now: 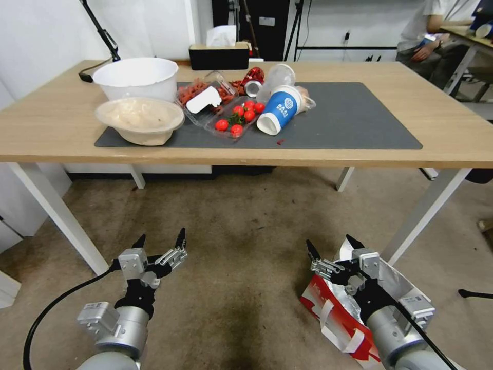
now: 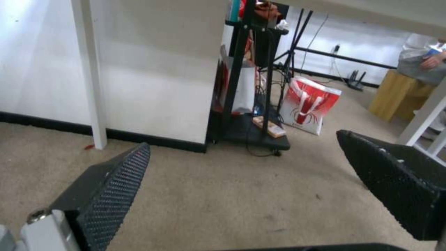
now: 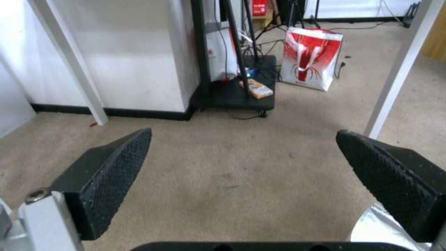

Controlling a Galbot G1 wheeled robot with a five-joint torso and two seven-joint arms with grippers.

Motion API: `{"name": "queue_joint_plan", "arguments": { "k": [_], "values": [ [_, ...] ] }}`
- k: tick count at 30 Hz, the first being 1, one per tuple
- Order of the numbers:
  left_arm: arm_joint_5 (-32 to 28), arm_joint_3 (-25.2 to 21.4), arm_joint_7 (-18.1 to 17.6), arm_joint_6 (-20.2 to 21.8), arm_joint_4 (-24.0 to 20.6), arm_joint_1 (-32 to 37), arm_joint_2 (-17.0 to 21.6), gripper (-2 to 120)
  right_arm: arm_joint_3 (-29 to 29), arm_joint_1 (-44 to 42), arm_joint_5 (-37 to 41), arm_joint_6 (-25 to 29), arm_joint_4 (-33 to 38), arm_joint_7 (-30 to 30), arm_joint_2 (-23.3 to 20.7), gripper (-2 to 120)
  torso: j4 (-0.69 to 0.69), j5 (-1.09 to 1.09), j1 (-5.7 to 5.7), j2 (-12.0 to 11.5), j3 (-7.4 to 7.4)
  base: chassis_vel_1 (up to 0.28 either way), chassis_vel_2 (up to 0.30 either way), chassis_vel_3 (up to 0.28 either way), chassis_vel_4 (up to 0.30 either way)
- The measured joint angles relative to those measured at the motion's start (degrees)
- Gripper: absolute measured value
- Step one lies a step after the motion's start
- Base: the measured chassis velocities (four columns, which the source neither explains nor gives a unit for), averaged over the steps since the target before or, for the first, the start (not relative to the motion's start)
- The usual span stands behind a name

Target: Pick up the food delivery bag from the floor and place it on the table.

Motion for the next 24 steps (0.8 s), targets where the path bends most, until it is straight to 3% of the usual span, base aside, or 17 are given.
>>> {"name": "queue_joint_plan", "arguments": {
  "k": [24],
  "values": [
    [0.4, 0.2, -0.1, 0.2, 0.4, 0.1, -0.4, 100, -0.1, 0.7, -0.2, 0.1, -0.6, 0.0, -0.2, 100, 0.00, 0.00, -1.70, -5.7, -4.01, 0.000, 0.000, 0.000, 0.000]
  ]
}}
